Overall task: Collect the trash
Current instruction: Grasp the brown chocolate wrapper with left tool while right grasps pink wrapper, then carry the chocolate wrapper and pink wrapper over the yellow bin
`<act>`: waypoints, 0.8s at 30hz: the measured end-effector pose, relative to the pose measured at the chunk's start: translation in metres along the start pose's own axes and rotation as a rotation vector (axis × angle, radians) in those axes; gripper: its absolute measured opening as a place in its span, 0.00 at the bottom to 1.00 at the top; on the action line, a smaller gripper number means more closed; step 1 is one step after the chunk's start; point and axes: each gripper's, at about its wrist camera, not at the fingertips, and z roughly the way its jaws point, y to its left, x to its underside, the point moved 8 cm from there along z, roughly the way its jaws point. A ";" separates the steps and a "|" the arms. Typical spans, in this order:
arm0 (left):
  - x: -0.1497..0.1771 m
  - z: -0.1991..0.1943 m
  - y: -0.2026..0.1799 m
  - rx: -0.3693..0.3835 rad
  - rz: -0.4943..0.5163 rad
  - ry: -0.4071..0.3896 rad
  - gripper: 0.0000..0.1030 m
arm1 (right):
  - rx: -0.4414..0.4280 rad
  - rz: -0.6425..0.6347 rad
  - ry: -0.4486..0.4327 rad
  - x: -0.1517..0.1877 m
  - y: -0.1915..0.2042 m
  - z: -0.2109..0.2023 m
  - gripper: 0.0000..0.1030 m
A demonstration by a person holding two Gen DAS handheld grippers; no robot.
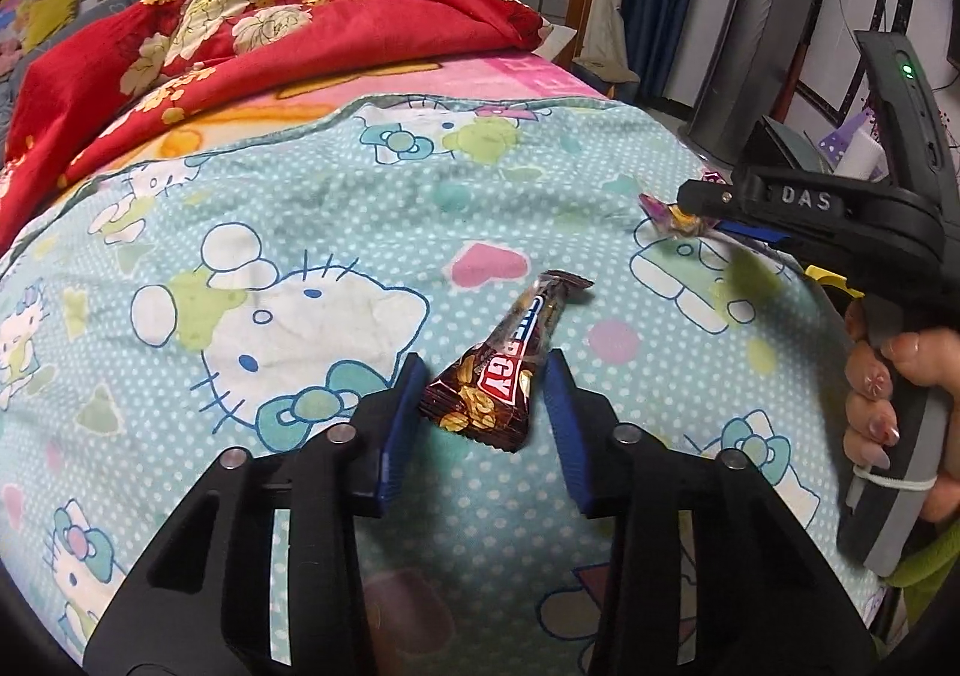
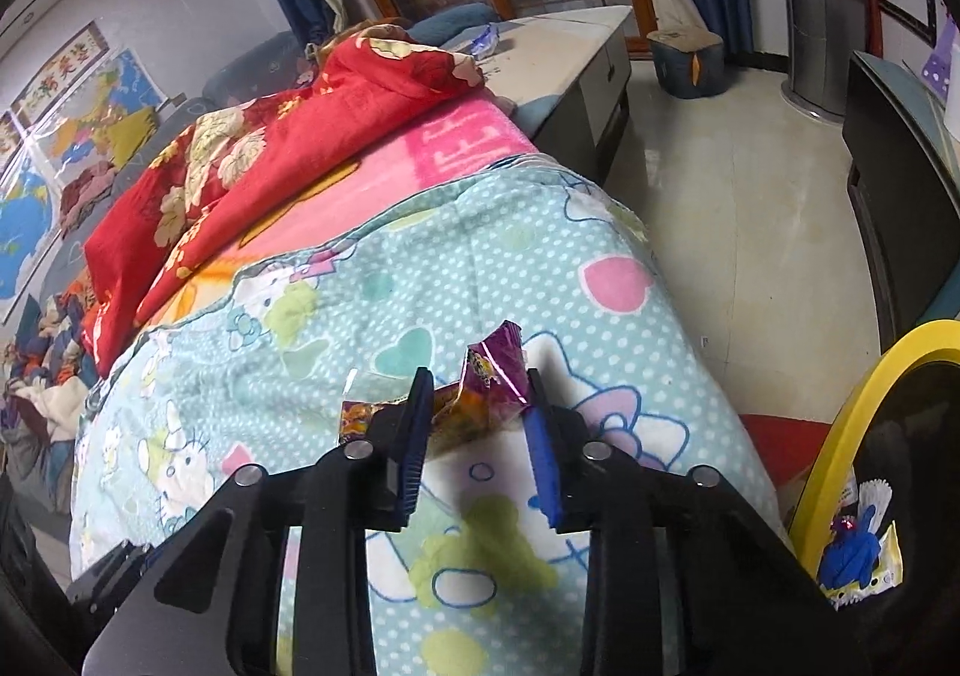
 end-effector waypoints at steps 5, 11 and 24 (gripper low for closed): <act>0.000 -0.001 0.001 0.021 -0.008 0.000 0.24 | -0.021 -0.023 -0.014 0.010 0.003 -0.014 0.26; 0.002 -0.007 0.005 0.060 -0.059 -0.006 0.23 | -0.034 -0.065 -0.037 0.021 0.007 -0.037 0.26; -0.006 -0.036 -0.015 0.113 -0.069 -0.073 0.23 | -0.052 -0.095 -0.086 0.033 0.001 -0.080 0.22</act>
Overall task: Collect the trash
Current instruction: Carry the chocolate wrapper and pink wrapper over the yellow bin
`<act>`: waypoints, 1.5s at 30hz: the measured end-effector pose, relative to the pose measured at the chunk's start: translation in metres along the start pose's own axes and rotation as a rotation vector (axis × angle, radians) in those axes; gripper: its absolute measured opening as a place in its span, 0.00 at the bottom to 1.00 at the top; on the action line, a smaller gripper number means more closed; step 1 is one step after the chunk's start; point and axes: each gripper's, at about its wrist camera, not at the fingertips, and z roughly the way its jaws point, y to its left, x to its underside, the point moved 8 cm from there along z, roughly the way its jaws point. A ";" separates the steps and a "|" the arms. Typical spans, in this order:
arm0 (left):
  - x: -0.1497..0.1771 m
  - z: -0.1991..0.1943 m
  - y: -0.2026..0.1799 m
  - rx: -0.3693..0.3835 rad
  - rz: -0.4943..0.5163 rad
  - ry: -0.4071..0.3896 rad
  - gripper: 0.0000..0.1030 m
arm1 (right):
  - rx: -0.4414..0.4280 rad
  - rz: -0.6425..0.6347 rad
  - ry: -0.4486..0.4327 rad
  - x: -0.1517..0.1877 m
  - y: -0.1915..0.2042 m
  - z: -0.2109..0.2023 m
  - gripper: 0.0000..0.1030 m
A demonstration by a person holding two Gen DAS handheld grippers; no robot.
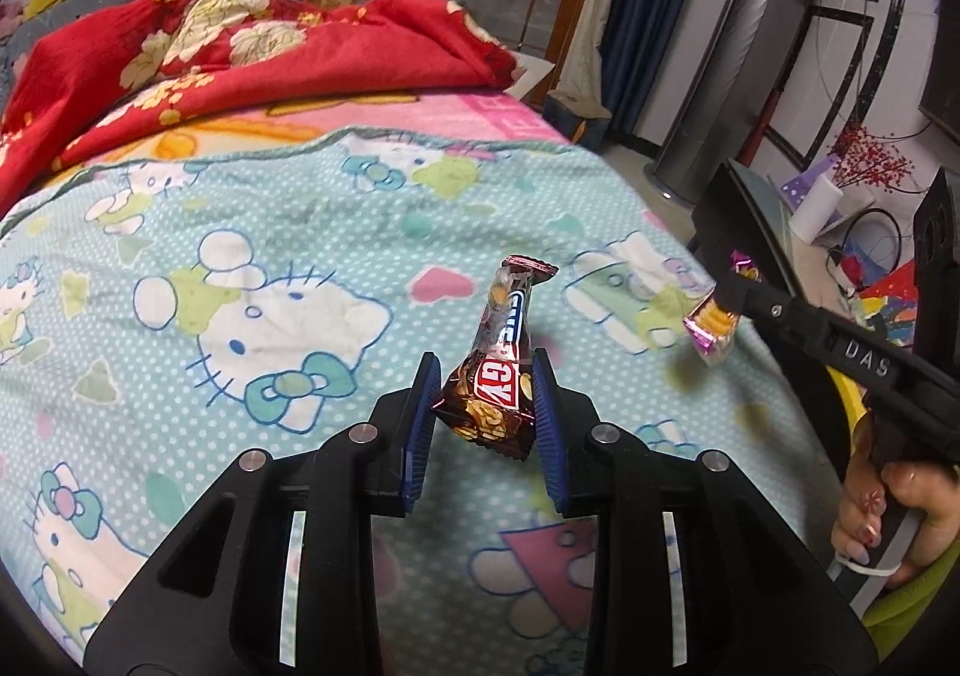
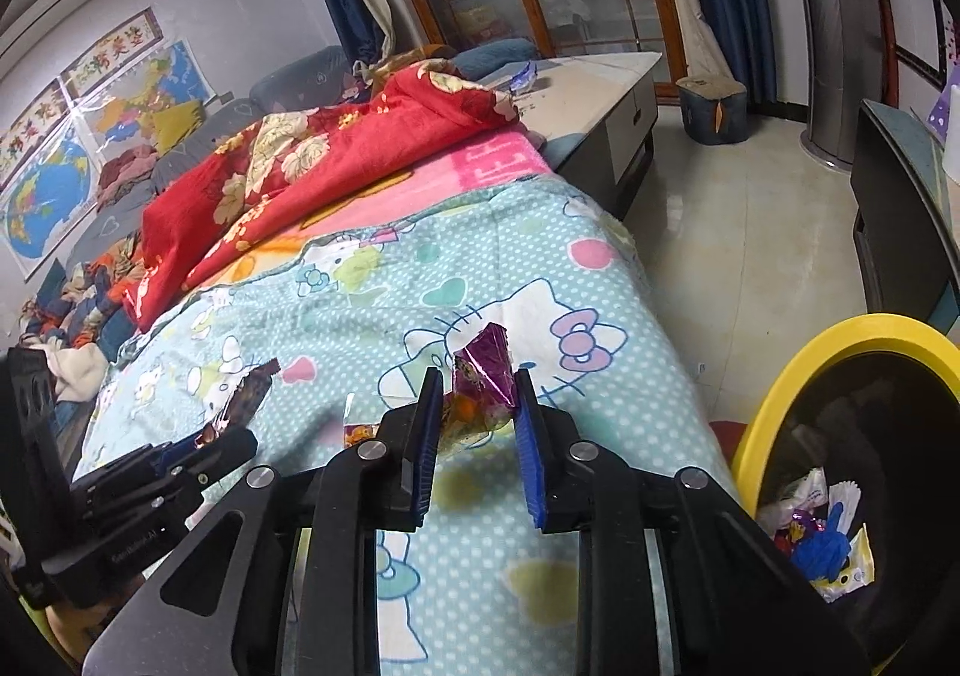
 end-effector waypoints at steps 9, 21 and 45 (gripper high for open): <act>-0.008 -0.015 -0.030 0.045 0.036 -0.034 0.23 | 0.002 0.018 -0.036 -0.002 -0.012 -0.027 0.22; -0.012 -0.026 -0.066 0.090 0.085 -0.048 0.23 | 0.024 0.023 -0.090 -0.004 -0.028 -0.065 0.22; 0.000 -0.038 -0.148 0.162 0.227 -0.055 0.23 | 0.116 0.047 -0.161 0.004 -0.085 -0.128 0.22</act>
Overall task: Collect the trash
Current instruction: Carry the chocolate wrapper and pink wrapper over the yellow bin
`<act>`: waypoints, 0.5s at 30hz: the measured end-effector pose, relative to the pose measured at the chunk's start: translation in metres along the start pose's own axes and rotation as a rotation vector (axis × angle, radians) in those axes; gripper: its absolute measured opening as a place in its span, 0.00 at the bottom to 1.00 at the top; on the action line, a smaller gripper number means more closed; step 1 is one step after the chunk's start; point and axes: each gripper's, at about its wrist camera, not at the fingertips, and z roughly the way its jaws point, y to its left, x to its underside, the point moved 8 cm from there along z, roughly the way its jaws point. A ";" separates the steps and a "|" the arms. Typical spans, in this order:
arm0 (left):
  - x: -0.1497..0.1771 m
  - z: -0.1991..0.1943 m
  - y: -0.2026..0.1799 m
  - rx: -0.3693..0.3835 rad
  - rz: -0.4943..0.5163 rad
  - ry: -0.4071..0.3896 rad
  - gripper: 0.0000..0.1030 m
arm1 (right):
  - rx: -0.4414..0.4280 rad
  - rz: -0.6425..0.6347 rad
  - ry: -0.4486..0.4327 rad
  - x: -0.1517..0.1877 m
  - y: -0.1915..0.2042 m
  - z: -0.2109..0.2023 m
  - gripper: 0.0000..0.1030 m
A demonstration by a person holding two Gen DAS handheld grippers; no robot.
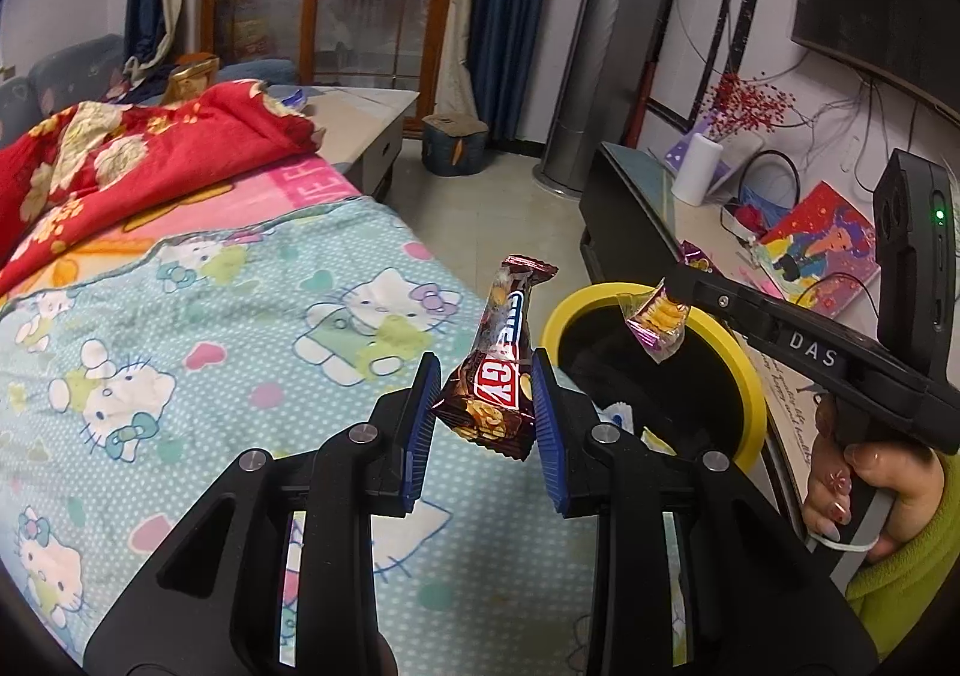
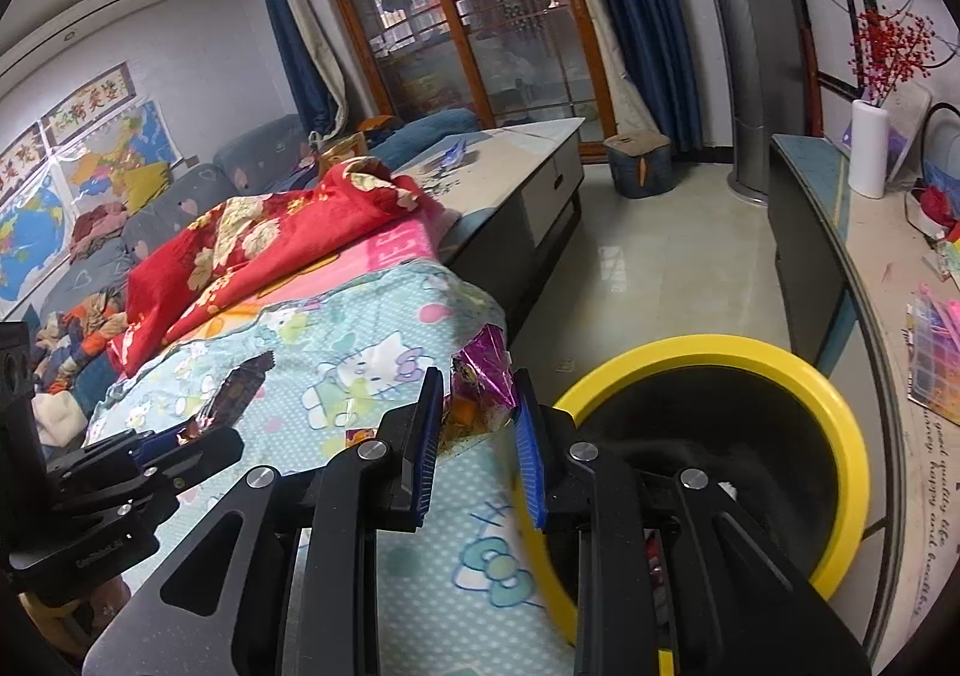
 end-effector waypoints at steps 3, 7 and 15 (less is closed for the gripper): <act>0.001 0.000 -0.009 0.011 0.015 0.000 0.23 | 0.020 0.002 -0.010 0.000 -0.009 -0.005 0.22; 0.002 0.000 -0.021 0.027 0.034 0.000 0.23 | 0.050 0.015 -0.021 -0.001 -0.024 -0.011 0.22; 0.010 0.003 -0.046 0.056 0.081 0.009 0.23 | 0.110 0.045 -0.050 -0.003 -0.051 -0.023 0.22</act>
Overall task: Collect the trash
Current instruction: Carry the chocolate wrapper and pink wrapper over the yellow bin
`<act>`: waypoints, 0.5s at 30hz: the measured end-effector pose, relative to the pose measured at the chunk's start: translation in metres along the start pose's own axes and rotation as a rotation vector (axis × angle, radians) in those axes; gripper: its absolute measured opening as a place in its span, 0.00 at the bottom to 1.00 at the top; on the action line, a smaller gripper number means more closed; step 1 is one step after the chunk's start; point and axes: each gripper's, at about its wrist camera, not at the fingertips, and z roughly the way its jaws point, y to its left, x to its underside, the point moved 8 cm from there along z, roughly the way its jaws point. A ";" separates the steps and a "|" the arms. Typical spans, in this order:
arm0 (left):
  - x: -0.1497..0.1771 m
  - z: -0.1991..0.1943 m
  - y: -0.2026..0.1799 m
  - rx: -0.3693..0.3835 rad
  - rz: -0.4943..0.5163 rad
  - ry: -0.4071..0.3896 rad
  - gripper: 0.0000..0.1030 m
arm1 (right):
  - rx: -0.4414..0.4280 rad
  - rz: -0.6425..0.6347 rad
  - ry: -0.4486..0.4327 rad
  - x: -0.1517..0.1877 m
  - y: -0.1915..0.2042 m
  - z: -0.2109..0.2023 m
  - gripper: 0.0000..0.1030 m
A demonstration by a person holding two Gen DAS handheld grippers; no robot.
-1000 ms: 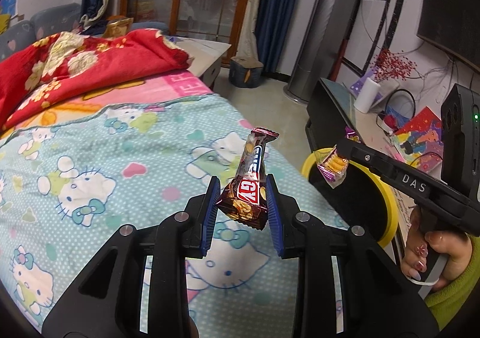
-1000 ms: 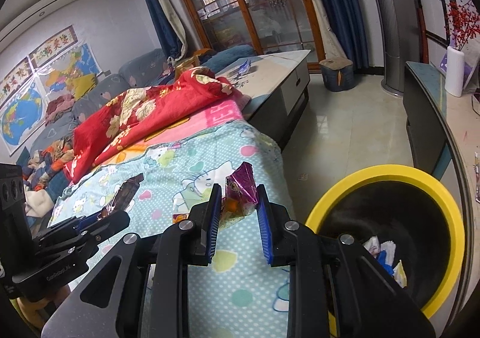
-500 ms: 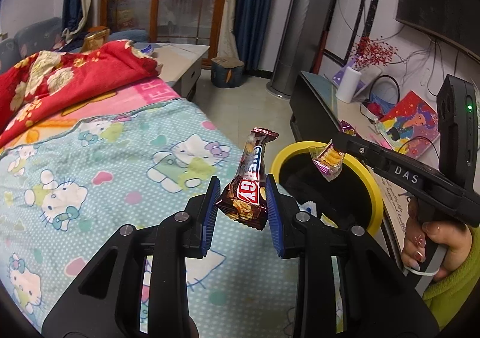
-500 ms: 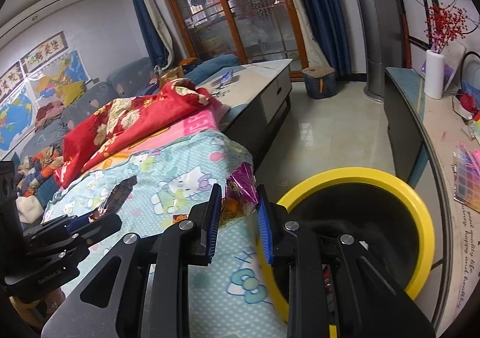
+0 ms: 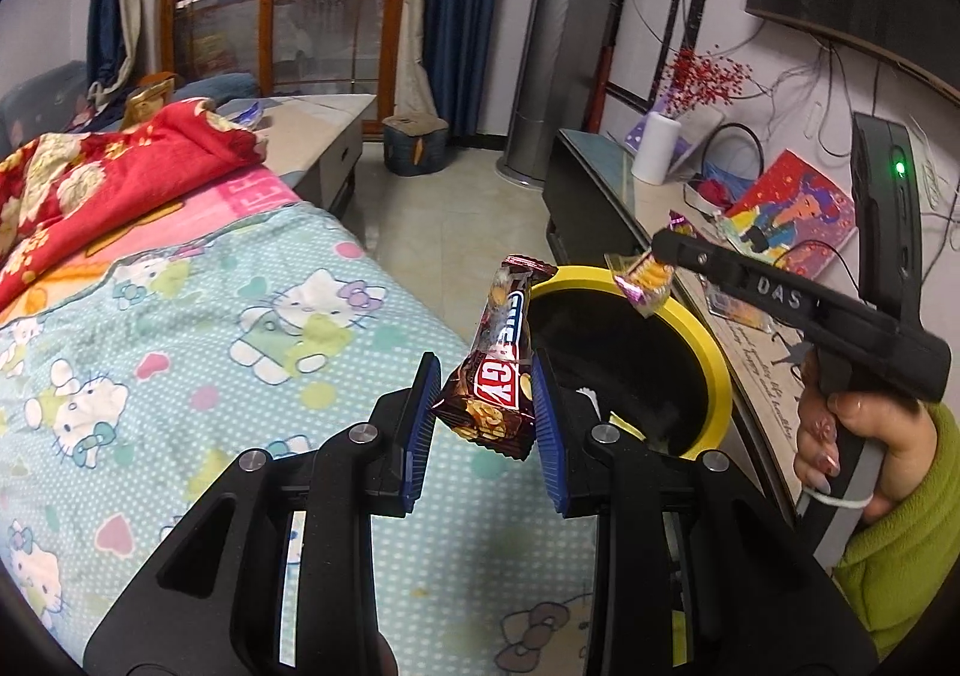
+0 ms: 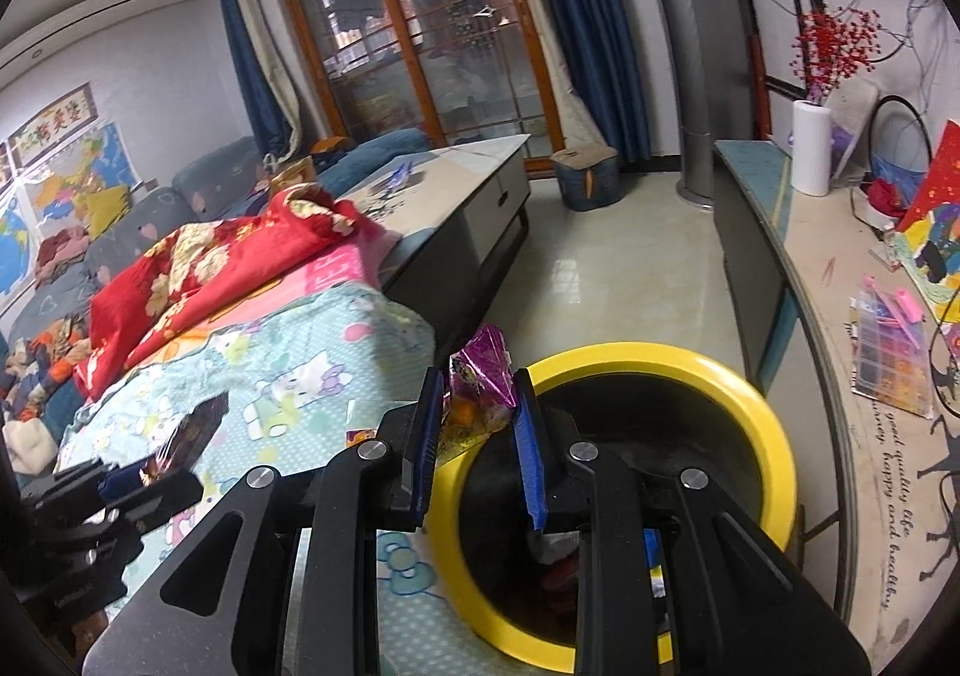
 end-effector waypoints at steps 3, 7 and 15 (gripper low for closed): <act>0.001 0.002 -0.009 0.013 0.018 0.003 0.23 | 0.026 0.001 -0.014 -0.002 -0.009 -0.004 0.22; 0.004 0.005 -0.020 0.031 0.039 0.008 0.23 | 0.054 0.011 -0.022 -0.003 -0.022 -0.006 0.22; 0.009 0.013 -0.040 0.061 0.077 0.024 0.23 | 0.101 0.025 -0.030 0.000 -0.045 -0.011 0.22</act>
